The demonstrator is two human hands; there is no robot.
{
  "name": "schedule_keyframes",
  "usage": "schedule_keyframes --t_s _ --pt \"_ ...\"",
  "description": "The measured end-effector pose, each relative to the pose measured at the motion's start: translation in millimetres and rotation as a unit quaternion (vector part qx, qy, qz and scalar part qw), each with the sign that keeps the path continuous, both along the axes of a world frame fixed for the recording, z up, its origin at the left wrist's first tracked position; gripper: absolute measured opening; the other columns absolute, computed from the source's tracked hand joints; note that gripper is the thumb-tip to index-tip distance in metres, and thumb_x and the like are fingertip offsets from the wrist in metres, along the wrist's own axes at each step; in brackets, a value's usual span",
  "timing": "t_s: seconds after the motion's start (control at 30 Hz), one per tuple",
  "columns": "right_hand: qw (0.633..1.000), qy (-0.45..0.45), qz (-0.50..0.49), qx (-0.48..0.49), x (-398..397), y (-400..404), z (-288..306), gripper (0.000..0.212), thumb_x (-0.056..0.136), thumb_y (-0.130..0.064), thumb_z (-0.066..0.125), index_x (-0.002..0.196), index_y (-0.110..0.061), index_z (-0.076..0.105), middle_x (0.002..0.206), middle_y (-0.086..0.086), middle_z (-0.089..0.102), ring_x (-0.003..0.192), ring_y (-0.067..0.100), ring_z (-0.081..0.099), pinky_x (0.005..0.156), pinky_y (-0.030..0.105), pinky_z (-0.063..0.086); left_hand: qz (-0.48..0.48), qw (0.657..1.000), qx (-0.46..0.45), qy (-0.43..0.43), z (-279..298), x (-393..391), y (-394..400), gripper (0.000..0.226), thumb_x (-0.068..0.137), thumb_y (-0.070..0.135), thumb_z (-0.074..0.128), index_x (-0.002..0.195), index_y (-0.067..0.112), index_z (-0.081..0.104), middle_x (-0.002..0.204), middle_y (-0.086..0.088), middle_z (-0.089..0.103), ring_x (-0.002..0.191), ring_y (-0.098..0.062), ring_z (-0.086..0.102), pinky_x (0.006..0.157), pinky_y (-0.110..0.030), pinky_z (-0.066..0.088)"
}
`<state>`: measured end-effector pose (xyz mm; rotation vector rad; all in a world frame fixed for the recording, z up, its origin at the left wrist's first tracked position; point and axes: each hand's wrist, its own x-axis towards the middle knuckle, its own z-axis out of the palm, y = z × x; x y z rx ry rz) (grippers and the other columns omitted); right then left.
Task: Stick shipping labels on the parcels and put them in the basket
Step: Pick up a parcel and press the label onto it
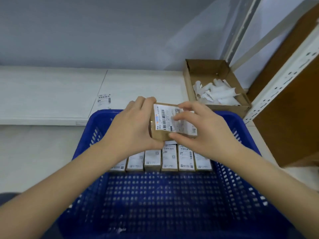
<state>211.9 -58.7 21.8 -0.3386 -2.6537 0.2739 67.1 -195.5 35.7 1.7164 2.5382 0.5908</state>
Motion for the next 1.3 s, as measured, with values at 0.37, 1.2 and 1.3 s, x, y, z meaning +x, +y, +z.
schedule_keyframes --t_s 0.37,1.2,1.3 --pt "0.985 0.006 -0.041 -0.166 17.0 -29.1 -43.9 0.042 0.076 -0.055 0.057 0.09 -0.017 0.068 0.11 -0.003 0.056 0.083 0.019 0.063 0.067 0.041 0.055 -0.009 0.995 -0.024 0.101 -40.3 37.5 -3.9 0.096 0.033 0.038 0.085 0.116 0.0 0.058 0.099 -0.012 0.062 0.084 -0.032 0.06 0.06 -0.037 0.054" --pt "0.982 -0.04 0.004 -0.187 7.4 -18.0 -65.4 0.042 0.075 -0.06 0.051 0.078 -0.018 0.058 0.094 -0.006 0.047 0.086 0.011 0.049 0.066 0.03 0.049 -0.019 0.993 -0.056 0.107 -65.6 36.4 7.0 0.087 0.035 0.036 0.079 0.115 0.004 0.061 0.099 -0.009 0.063 0.086 -0.03 0.06 0.067 -0.038 0.055" --pt "0.949 -0.06 0.038 -0.306 3.7 -9.8 -67.3 0.025 0.081 -0.042 0.067 0.079 -0.02 0.055 0.091 -0.007 0.044 0.08 0.009 0.05 0.077 0.036 0.049 -0.025 0.994 -0.052 0.096 -65.7 33.8 8.6 0.087 0.034 0.037 0.081 0.113 0.004 0.061 0.099 -0.009 0.063 0.086 -0.03 0.06 0.064 -0.038 0.055"
